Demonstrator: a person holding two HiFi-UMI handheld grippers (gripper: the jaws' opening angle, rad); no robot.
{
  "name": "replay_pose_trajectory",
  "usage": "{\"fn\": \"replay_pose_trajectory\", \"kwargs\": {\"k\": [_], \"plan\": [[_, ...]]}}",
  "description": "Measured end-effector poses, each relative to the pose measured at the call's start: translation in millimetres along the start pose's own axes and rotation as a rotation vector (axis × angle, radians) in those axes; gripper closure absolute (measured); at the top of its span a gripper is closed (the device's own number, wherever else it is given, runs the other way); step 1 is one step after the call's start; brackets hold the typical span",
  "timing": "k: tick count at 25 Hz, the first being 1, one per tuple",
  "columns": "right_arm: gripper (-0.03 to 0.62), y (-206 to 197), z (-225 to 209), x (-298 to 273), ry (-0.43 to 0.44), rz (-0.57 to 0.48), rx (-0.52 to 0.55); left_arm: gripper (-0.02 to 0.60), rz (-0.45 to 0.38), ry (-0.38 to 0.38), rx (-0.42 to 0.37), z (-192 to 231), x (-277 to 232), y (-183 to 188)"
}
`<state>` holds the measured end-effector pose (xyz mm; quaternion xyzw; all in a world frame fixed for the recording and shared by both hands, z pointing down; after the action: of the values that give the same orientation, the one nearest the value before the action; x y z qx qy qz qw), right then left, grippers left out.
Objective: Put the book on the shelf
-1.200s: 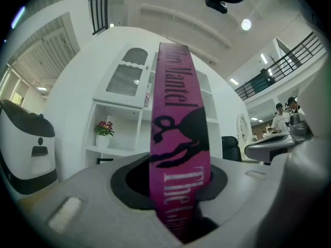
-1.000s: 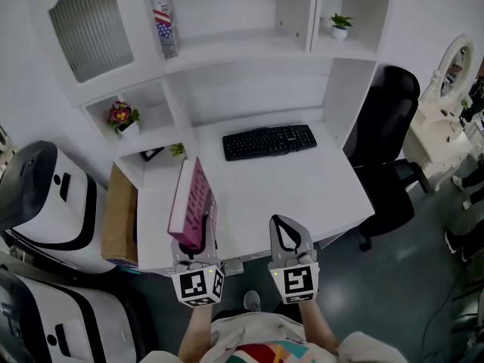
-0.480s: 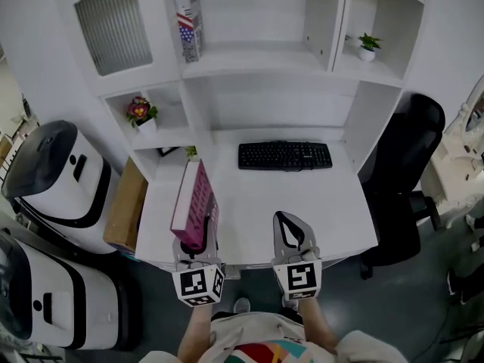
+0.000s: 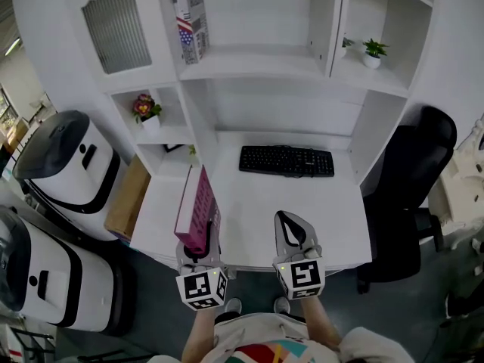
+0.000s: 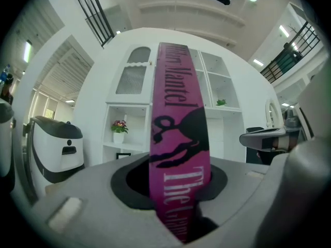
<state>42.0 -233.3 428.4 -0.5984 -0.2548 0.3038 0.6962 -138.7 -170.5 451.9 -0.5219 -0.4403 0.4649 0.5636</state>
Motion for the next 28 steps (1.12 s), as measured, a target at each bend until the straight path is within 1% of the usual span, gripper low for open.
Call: {"fn": "replay_pose_trajectory", "kwargs": {"k": [6, 9, 11, 13, 16, 22, 28], "plan": [[0.597, 0, -12, 3, 0.026, -0.009, 0.01, 0.439, -0.009, 0.036, 0.054, -3, -1, 3], [0.597, 1, -17, 2, 0.021, -0.009, 0.01, 0.439, -0.009, 0.037, 0.057, -5, -5, 8], [0.597, 4, -16, 0, 0.03, -0.016, 0.014, 0.439, -0.011, 0.027, 0.067, -6, -8, 20], [0.595, 7, -14, -2, 0.046, -0.025, 0.021, 0.439, -0.029, 0.012, 0.062, -6, -15, 43], [0.594, 14, -11, -6, 0.054, -0.036, 0.019, 0.439, -0.069, -0.028, 0.025, -8, -33, 93], [0.594, 27, 3, -11, 0.081, -0.066, 0.015, 0.439, -0.127, -0.095, -0.005, -2, -80, 186], [0.594, 46, 12, -13, 0.095, -0.094, 0.016, 0.439, -0.166, -0.169, 0.013, -4, -137, 272]]}}
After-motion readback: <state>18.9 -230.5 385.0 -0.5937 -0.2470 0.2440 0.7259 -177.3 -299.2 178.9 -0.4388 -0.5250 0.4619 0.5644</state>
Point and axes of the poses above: the fingertips, and each gripper's own axes: x backward along the fingers, z to its left, y out of its top, the point moved 2 cm from there along x, backward along the fingers, and after that the axes turned 2 degrees about y, right-handed, at the moved point
